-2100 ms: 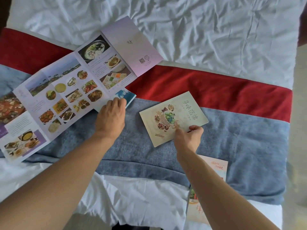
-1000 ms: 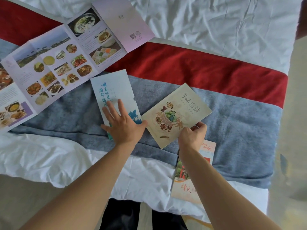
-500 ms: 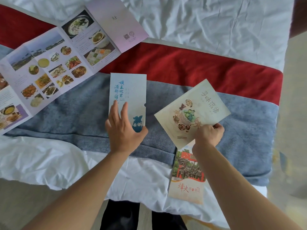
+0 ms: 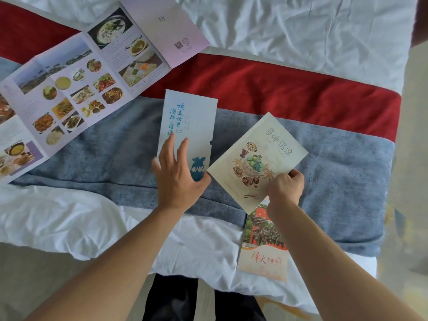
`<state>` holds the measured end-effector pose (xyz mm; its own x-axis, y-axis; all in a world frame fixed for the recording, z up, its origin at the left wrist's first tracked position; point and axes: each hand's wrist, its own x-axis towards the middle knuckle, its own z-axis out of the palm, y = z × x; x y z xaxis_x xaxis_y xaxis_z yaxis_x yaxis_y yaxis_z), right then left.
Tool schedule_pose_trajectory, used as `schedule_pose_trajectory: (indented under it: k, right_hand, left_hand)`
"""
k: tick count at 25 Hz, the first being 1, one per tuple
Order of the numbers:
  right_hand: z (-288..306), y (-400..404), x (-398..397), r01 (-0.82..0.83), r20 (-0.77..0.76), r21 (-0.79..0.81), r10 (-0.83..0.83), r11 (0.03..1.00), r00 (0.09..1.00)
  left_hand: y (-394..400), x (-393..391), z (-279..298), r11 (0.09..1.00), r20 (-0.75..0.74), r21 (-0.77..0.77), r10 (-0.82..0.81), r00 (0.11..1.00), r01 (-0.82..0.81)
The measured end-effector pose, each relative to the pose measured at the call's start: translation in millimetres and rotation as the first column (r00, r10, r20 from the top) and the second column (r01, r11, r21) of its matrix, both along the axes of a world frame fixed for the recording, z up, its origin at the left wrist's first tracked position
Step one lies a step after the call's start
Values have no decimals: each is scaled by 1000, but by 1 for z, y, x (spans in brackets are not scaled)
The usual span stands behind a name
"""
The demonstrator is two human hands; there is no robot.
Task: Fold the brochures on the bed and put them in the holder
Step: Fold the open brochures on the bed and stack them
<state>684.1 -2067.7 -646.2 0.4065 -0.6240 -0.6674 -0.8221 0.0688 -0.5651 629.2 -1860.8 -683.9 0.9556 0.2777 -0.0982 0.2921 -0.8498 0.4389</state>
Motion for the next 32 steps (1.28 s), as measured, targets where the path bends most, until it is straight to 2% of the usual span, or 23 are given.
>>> schedule_pose_trajectory:
  k: [9, 14, 18, 32]
  right_hand:
    - [-3, 5, -3, 38, -38, 13, -37, 999, 999]
    - [-7, 10, -5, 71, -43, 105, -67, 992, 997]
    - [-7, 9, -4, 83, -59, 120, -76, 989, 995]
    - [-8, 12, -5, 87, -75, 140, -77, 986, 994]
  left_hand:
    - [-1, -4, -1, 988, 35, -155, 34, 999, -28]
    - [0, -7, -1, 965, 47, -246, 101, 994, -87]
    - [2, -6, 1, 949, 44, -300, 119, 992, -100]
    - [8, -10, 3, 914, 48, -394, 128, 991, -99]
